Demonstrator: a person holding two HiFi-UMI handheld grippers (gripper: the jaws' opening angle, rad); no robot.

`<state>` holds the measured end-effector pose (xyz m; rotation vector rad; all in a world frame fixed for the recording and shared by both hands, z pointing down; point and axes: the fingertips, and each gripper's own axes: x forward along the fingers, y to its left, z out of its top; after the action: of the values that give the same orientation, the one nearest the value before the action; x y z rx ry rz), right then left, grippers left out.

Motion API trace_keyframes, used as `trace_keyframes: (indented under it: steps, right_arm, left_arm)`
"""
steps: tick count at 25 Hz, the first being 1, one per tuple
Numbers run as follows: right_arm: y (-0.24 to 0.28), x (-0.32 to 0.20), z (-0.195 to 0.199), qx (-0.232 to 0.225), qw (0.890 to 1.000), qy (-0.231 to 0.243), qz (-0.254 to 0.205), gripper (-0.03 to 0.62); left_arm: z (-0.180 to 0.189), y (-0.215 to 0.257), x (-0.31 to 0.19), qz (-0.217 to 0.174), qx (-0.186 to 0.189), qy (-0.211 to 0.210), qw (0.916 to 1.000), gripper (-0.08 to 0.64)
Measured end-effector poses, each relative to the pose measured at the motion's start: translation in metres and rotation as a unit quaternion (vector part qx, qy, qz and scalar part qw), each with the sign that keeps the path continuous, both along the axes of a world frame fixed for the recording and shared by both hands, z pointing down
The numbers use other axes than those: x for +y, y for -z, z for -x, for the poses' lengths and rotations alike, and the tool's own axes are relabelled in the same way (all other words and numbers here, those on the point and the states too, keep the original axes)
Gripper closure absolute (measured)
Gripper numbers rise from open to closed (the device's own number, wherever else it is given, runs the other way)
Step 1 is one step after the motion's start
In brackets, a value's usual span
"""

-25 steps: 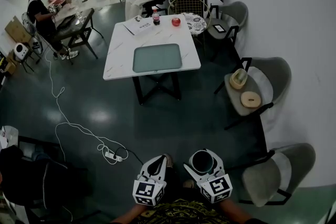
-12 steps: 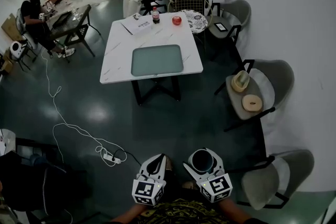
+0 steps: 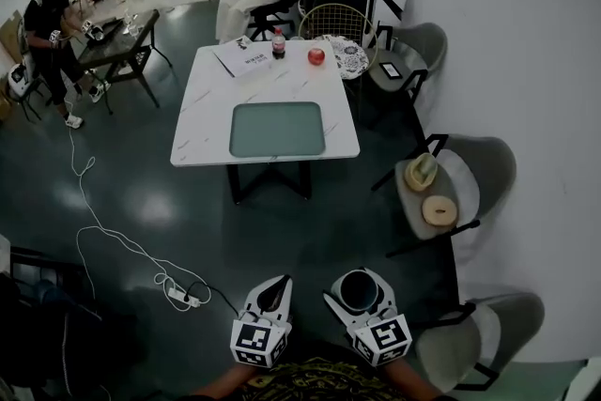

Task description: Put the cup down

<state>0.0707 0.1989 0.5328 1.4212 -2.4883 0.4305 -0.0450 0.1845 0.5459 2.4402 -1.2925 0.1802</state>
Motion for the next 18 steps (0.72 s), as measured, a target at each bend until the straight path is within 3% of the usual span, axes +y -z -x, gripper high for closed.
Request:
trace_keyframes:
  steps: [18]
  right_arm:
    - [0.027, -0.063, 0.039, 0.015, 0.999, -0.019, -0.027, 0.206]
  left_arm:
    - [0.033, 0.025, -0.074, -0.036, 0.021, -0.023, 0.9989, 0.551]
